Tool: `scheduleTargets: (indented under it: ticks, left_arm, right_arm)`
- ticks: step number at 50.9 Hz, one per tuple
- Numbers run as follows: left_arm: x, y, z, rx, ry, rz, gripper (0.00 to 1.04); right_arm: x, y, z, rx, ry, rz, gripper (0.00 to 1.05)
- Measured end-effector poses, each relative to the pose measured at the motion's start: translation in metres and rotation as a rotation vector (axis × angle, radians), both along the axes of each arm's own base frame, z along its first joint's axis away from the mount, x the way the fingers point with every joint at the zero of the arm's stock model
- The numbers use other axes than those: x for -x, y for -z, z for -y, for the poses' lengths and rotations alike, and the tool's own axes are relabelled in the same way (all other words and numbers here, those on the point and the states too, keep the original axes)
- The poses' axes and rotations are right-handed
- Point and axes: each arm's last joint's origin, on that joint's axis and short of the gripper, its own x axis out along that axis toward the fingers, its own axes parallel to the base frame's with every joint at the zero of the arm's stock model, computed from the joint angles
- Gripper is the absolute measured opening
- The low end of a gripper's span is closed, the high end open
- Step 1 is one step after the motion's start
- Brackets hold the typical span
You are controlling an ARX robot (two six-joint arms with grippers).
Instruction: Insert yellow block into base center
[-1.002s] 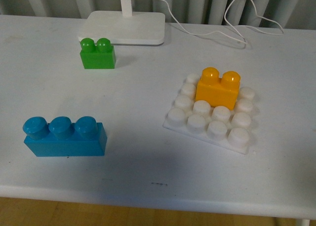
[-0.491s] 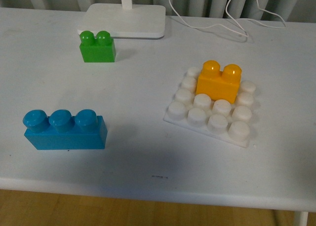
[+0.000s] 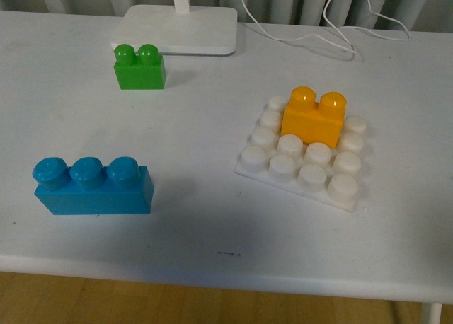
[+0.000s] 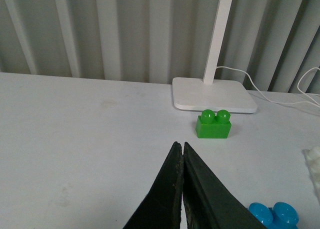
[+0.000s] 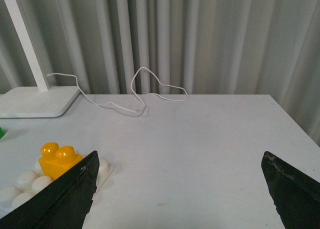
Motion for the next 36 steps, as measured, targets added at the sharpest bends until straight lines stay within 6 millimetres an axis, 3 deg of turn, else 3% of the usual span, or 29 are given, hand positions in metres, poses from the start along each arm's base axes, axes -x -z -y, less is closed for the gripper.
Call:
scheduleTargets:
  ticks: [22,30,36]
  left_arm:
    - [0.013,0.003,0.000,0.003,0.000,-0.006,0.06]
    - [0.013,0.003,0.000,0.003,0.000,-0.006,0.43]
    - [0.013,0.003,0.000,0.003,0.000,-0.006,0.63]
  right_arm:
    - [0.000,0.000,0.000,0.000,0.000,0.000,0.95]
    - [0.000,0.000,0.000,0.000,0.000,0.000,0.95]
    - [0.000,0.000,0.000,0.000,0.000,0.000,0.95]
